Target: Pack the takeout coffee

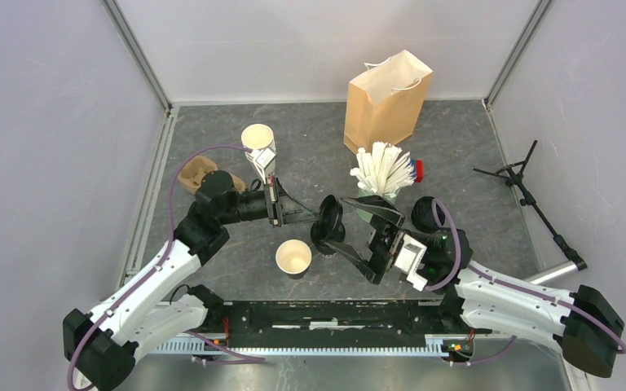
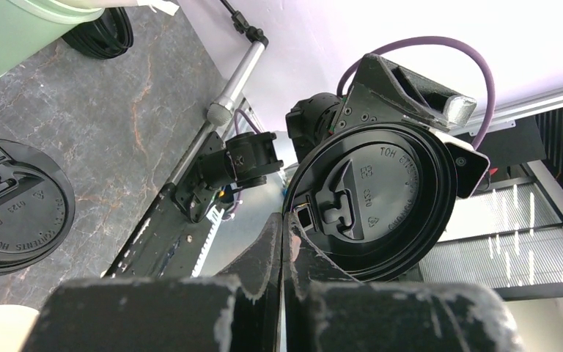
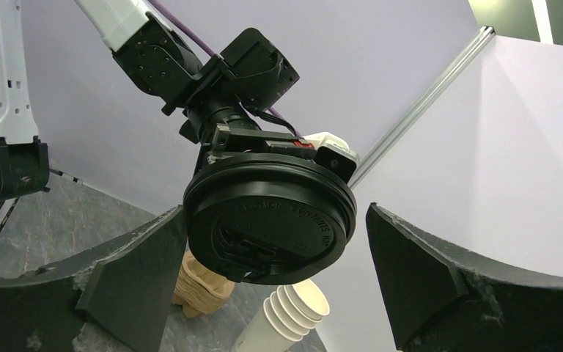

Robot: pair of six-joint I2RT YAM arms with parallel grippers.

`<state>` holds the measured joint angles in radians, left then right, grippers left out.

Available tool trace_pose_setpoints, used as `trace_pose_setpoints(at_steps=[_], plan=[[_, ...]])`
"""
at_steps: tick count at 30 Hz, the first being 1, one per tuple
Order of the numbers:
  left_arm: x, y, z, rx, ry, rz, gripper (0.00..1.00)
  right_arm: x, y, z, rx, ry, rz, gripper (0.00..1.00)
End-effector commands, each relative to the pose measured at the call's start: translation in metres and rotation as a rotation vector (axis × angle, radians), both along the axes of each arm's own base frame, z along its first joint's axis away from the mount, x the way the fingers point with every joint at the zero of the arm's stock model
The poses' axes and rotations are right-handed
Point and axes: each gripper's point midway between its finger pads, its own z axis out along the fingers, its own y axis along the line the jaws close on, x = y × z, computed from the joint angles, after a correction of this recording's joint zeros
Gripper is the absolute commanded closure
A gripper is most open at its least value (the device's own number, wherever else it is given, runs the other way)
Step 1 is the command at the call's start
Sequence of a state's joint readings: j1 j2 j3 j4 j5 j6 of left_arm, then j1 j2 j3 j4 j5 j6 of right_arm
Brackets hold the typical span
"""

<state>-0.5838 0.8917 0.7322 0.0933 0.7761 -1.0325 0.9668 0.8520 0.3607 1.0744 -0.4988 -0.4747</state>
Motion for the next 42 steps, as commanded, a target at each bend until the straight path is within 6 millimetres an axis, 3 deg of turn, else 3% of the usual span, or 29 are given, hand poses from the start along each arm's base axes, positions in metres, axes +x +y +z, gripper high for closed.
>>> trace_pose_setpoints(at_steps=[1, 10, 19, 22, 25, 29, 42], plan=[[-0.003, 0.001, 0.013, -0.046, -0.020, -0.008, 0.98, 0.004, 0.000, 0.003, 0.004, -0.013, -0.028, 0.02], [-0.003, 0.001, 0.015, -0.052, -0.029, -0.006, 0.98, 0.020, -0.001, -0.002, 0.010, 0.041, -0.094, 0.02], [0.000, 0.000, 0.011, -0.049, -0.019, -0.002, 0.98, 0.019, 0.000, -0.006, 0.002, 0.038, -0.084, 0.17], [0.000, 0.000, 0.010, -0.049, -0.018, 0.002, 0.98, 0.014, 0.002, -0.009, -0.011, 0.017, -0.064, 0.15], [0.000, 0.000, 0.008, -0.042, -0.014, 0.001, 0.98, 0.013, 0.002, -0.012, -0.018, 0.000, -0.066, 0.05], [0.000, 0.001, 0.004, -0.023, -0.011, 0.001, 0.98, 0.013, 0.002, -0.011, -0.024, -0.014, -0.071, 0.03], [-0.001, 0.003, -0.003, 0.019, -0.019, 0.010, 0.97, 0.011, 0.007, -0.015, -0.049, -0.030, -0.055, 0.17]])
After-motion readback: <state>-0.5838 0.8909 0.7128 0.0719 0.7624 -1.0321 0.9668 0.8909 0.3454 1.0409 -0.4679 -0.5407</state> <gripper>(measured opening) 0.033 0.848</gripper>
